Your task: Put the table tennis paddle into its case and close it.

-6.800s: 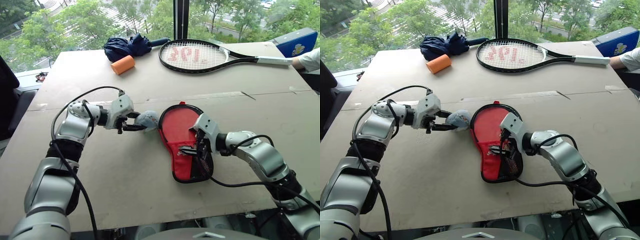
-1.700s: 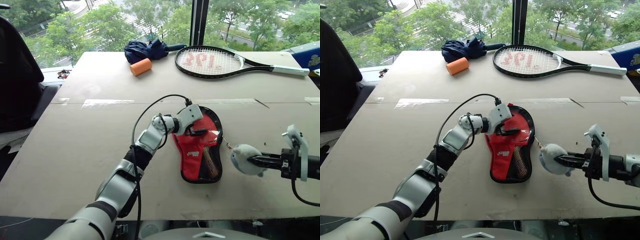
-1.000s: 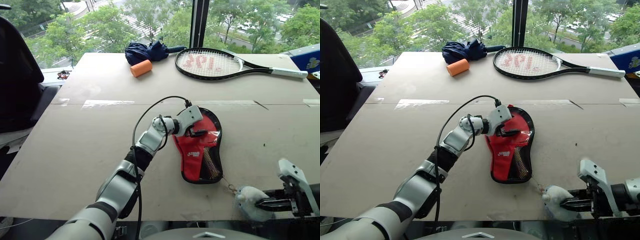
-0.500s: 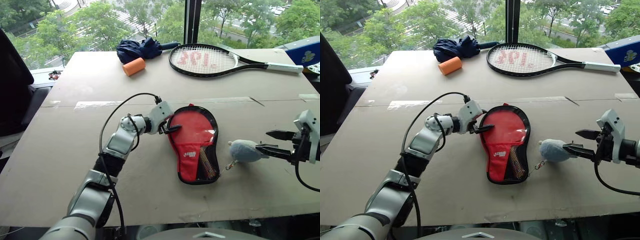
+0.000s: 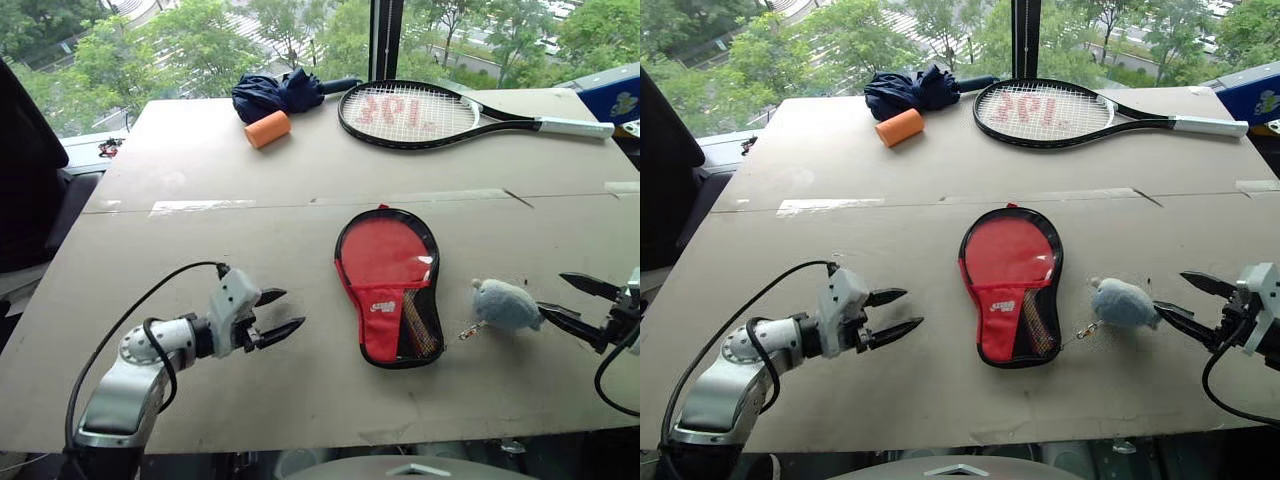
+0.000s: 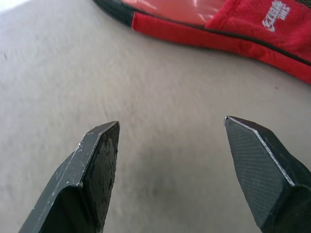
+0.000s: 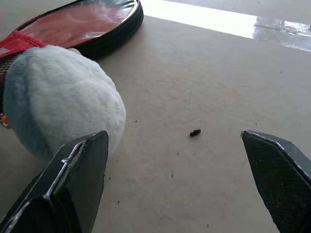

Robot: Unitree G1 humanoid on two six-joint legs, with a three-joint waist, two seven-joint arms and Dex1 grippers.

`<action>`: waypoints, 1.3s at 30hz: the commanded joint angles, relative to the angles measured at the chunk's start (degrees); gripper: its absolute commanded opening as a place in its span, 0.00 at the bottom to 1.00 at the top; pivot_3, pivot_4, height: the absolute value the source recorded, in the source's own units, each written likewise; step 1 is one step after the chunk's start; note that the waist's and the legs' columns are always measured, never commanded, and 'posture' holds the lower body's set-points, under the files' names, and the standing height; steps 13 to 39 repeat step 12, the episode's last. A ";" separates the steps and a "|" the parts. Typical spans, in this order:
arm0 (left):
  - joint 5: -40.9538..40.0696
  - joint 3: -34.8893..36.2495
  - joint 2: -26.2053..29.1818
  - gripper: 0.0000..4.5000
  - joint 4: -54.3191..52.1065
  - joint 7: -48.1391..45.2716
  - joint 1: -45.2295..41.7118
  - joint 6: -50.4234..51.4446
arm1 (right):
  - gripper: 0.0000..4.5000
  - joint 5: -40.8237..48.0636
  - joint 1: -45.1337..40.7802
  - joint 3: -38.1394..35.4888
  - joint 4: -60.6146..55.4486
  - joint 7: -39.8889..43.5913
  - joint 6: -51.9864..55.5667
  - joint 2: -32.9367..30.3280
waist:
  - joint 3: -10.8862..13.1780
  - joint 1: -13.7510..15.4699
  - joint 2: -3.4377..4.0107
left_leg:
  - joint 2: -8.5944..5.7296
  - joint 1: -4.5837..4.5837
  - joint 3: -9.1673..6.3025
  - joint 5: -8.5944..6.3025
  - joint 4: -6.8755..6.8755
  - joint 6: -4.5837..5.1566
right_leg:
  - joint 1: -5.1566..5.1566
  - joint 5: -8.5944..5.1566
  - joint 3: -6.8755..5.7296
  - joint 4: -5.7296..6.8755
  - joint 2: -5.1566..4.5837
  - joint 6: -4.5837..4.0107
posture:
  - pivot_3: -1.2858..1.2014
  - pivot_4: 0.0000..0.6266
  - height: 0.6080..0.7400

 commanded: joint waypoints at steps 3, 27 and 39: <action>-5.04 4.46 -1.21 0.78 -8.51 1.46 9.01 -0.90 | 0.98 -2.00 -1.54 0.19 10.53 7.98 -7.89 -3.26 | 0.03 0.12 0.08 | 0.02 0.08 0.15 -0.03 -0.09 0.04 | 0.04 -0.01 0.12 -0.03 0.00 -0.01 | 0.52 0.24 1.00; -2.59 2.15 -0.79 0.78 -7.52 2.30 10.60 -6.14 | 0.98 -4.82 -7.03 2.49 22.71 13.93 -15.50 -5.37 | 0.04 0.03 0.13 | 0.06 0.10 0.30 -0.03 -0.10 0.05 | 0.01 -0.01 0.23 -0.05 0.04 -0.01 | 0.52 0.24 1.00; -2.59 2.15 -0.79 0.78 -7.52 2.30 10.60 -6.14 | 0.98 -4.82 -7.03 2.49 22.71 13.93 -15.50 -5.37 | 0.04 0.03 0.13 | 0.06 0.10 0.30 -0.03 -0.10 0.05 | 0.01 -0.01 0.23 -0.05 0.04 -0.01 | 0.52 0.24 1.00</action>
